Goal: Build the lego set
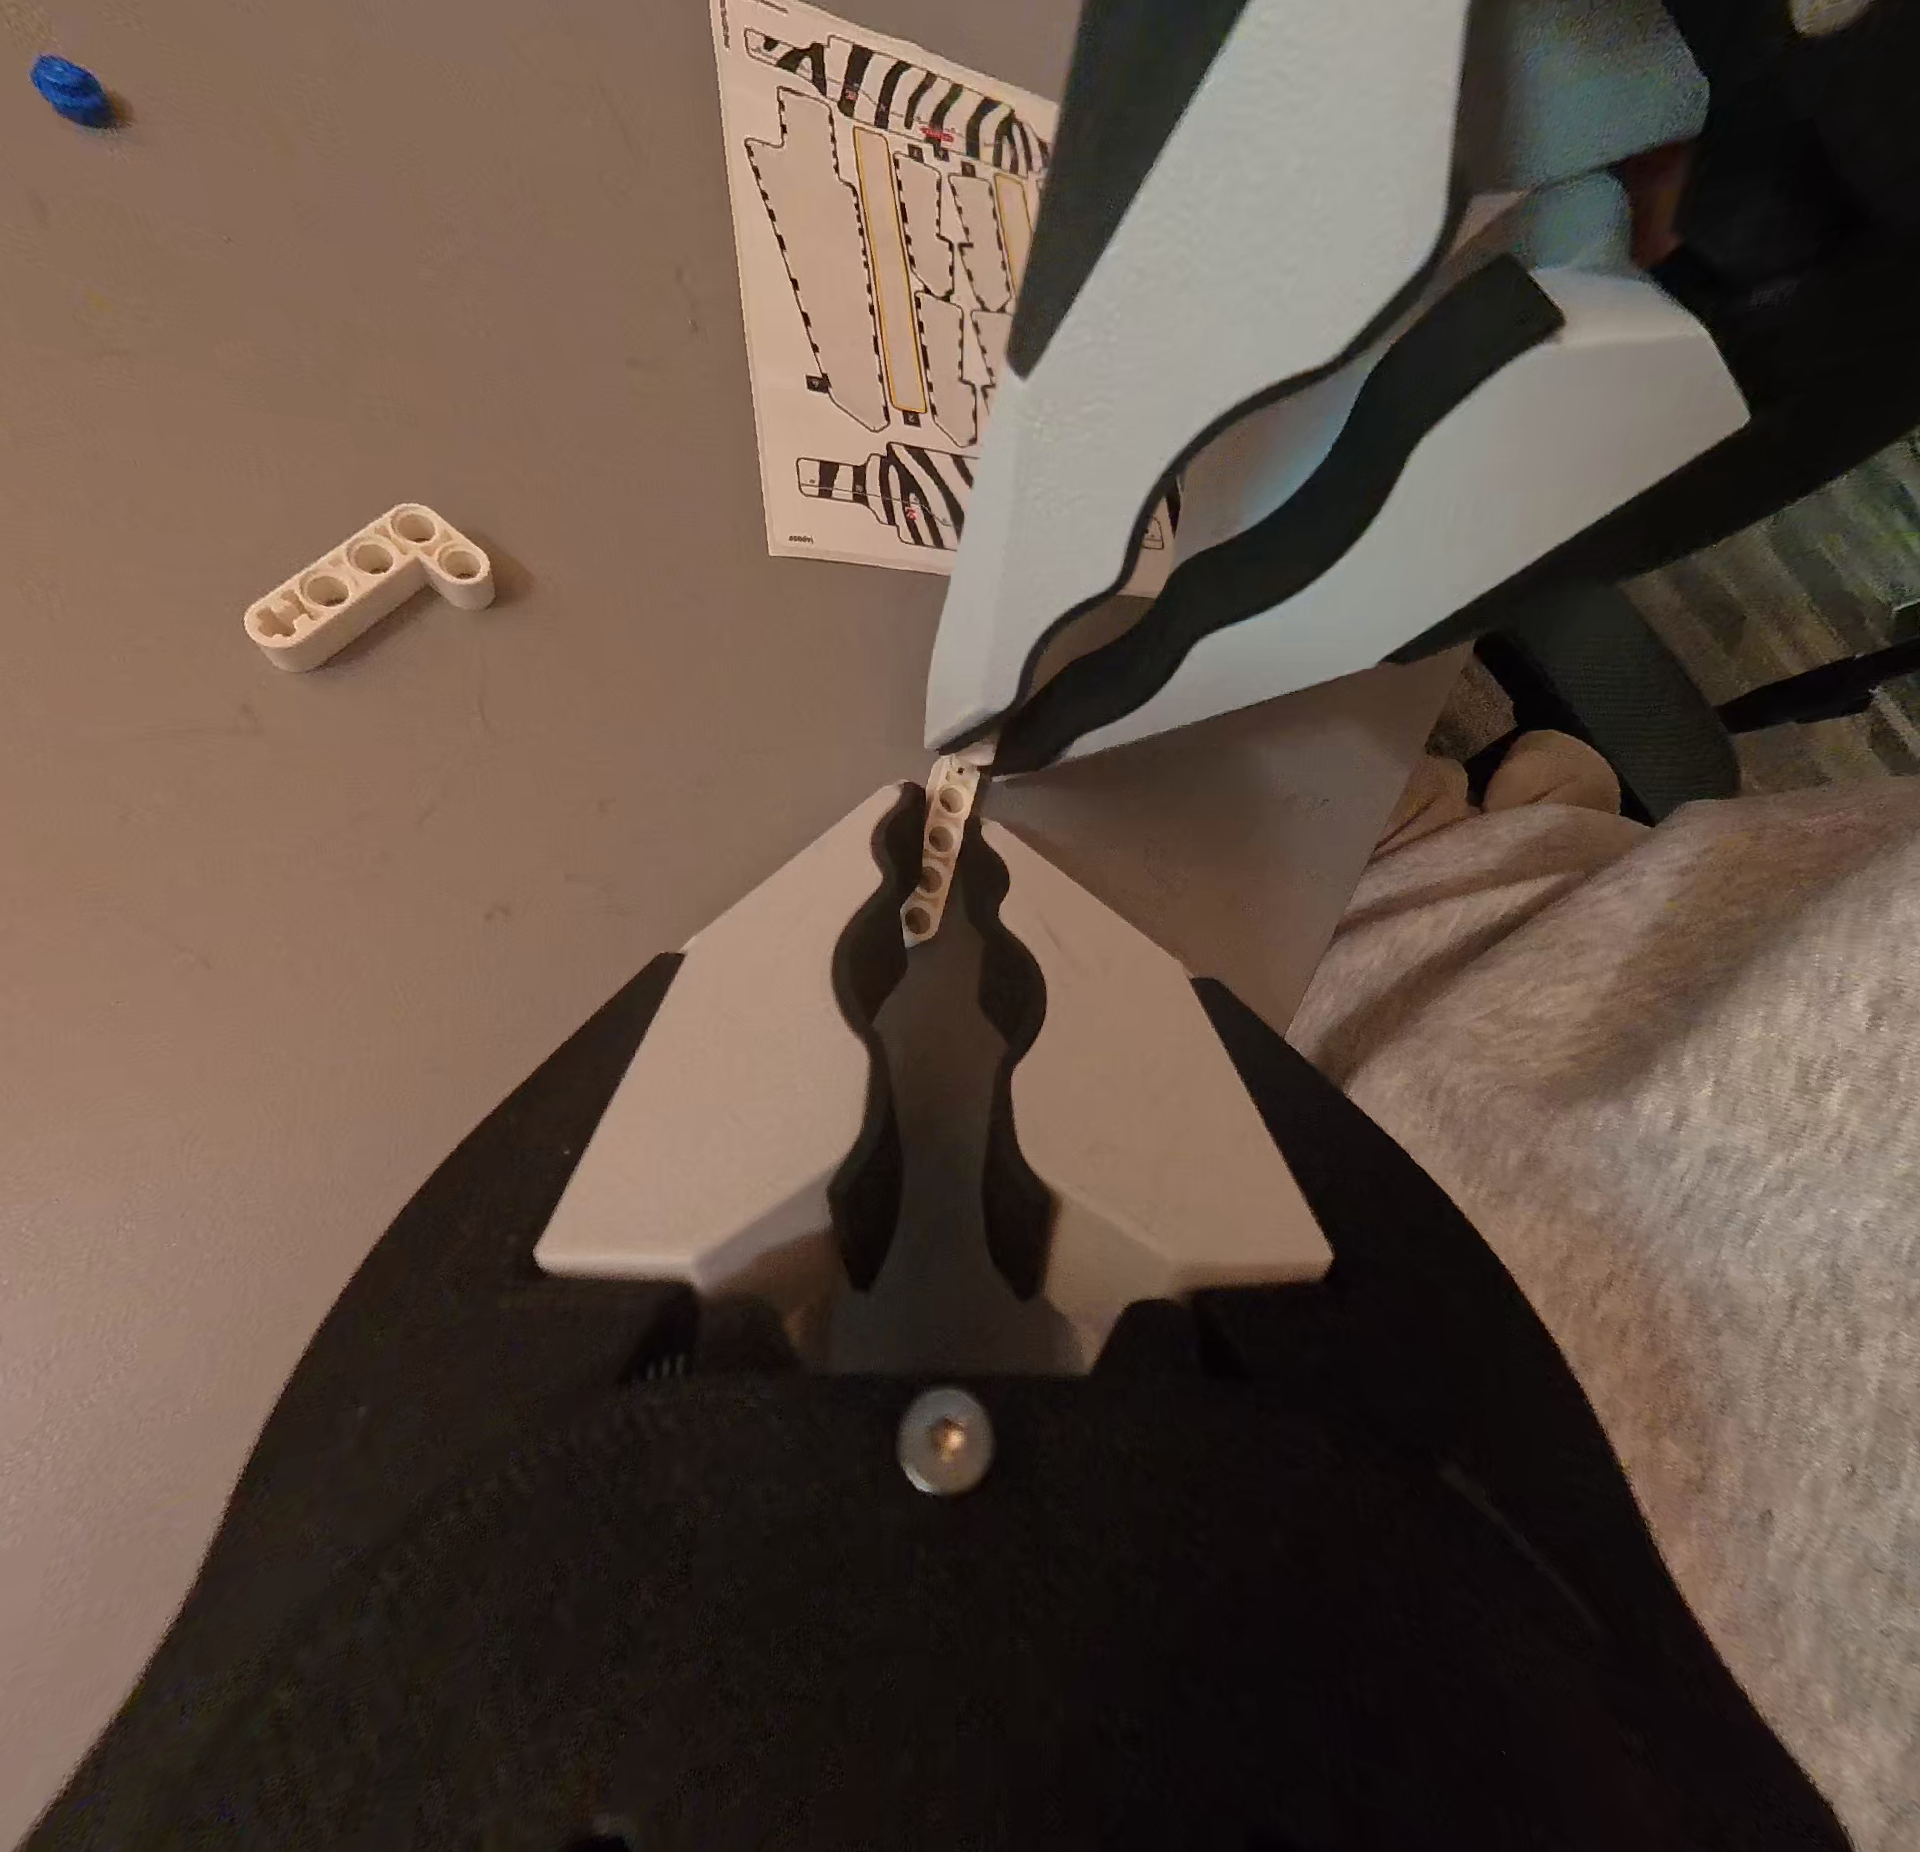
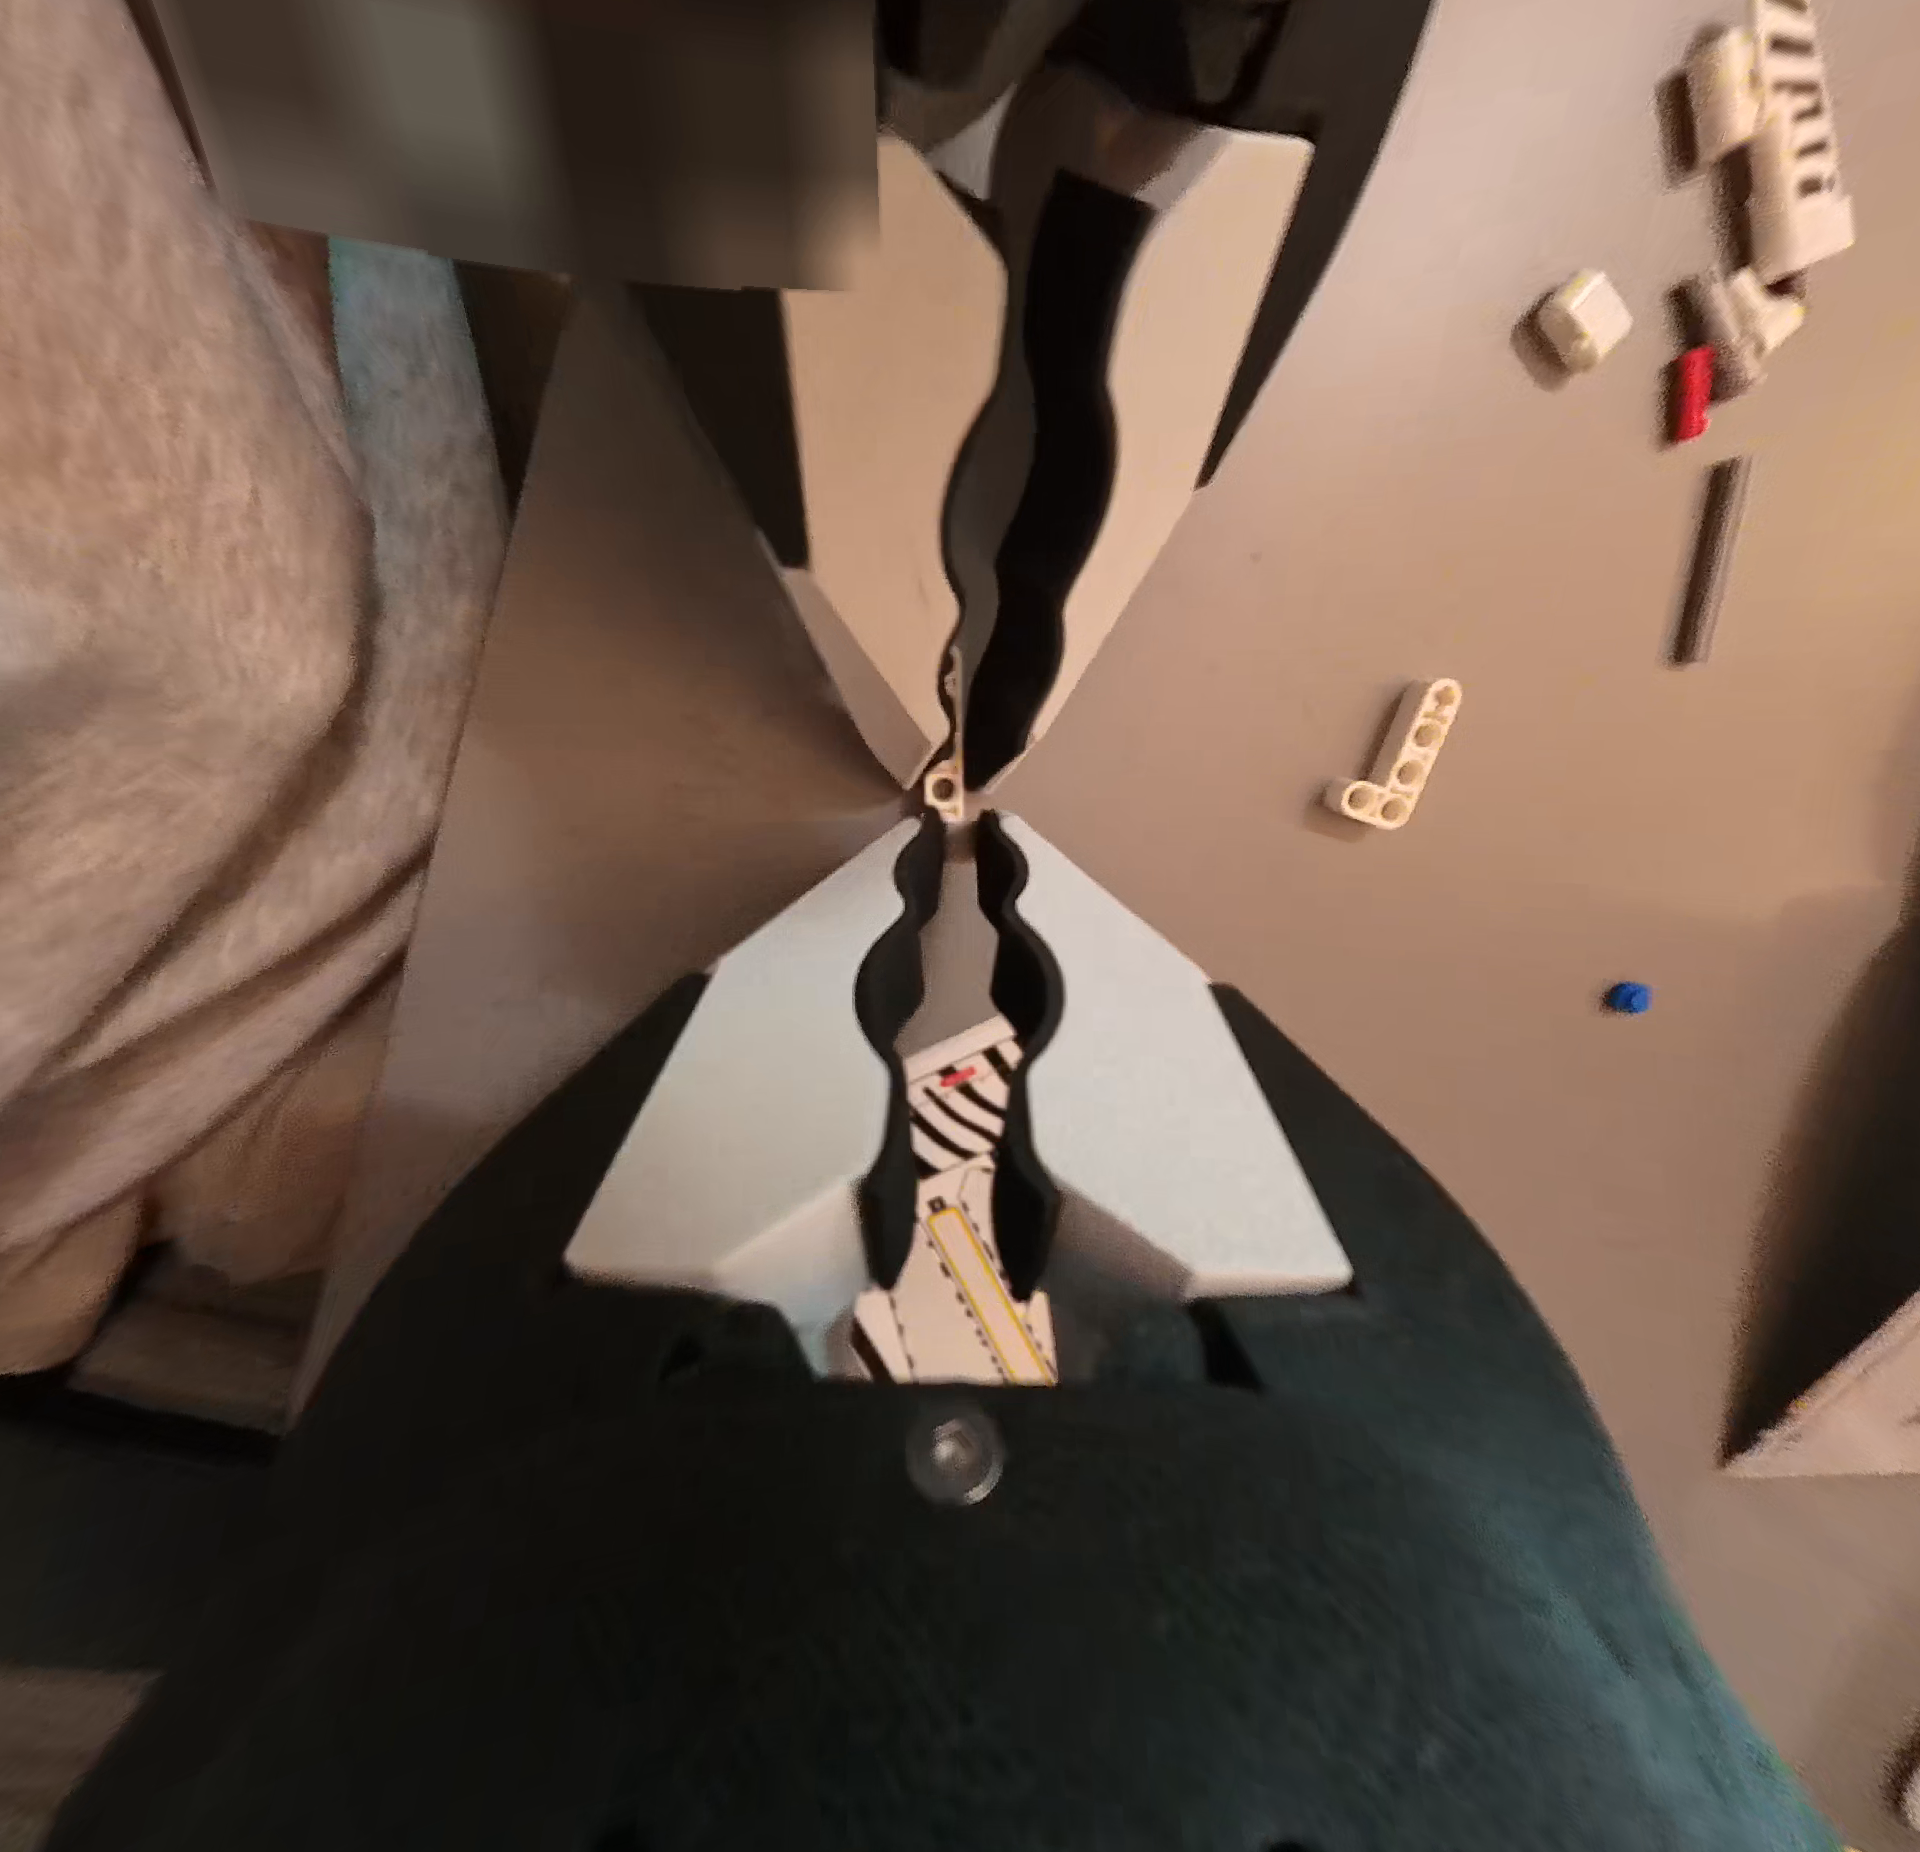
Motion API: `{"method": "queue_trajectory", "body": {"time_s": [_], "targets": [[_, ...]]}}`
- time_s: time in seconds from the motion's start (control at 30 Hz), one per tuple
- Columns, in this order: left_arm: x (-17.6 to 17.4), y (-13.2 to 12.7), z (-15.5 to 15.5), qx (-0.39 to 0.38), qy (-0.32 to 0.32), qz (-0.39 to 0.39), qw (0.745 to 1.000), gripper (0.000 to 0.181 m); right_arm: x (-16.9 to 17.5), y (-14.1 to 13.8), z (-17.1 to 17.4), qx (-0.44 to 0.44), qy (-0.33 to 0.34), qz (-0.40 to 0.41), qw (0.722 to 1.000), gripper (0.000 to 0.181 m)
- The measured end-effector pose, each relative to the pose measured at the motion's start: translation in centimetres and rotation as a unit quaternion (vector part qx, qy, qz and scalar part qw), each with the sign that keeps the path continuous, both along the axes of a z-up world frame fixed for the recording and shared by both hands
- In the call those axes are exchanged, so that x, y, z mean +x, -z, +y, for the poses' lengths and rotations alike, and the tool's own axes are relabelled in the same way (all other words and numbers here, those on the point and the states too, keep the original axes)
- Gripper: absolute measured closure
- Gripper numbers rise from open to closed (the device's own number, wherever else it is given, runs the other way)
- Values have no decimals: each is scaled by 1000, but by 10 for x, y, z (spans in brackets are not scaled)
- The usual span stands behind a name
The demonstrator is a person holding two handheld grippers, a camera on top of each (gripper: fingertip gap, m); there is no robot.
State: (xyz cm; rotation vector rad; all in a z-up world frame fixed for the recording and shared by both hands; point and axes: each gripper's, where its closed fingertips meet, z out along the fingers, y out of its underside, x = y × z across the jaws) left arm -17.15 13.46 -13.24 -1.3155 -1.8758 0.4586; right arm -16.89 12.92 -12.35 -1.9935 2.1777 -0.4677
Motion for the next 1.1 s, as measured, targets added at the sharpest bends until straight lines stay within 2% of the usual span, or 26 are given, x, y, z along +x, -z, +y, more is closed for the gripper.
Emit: {"method": "queue_trajectory", "body": {"time_s": [0.3,0.37,0.57,0.67,0.93,1.1], "targets": [[0,0,0,2,-1,0,1000,175,0,5,1,-85,-75,34,993,175],[0,0,0,4,-2,1,1000,174,-1,5,1,-52,-36,17,998,175],[0,0,0,5,-2,1,1000,175,0,5,1,-22,-15,16,1000,175],[0,0,0,3,-3,0,1000,175,0,6,1,26,49,7,998,175],[0,0,1,-5,1,0,1000,175,-3,3,1,42,118,-32,992,173],[0,0,2,-1,3,0,1000,175,-3,3,3,7,78,-17,997,175]]}}
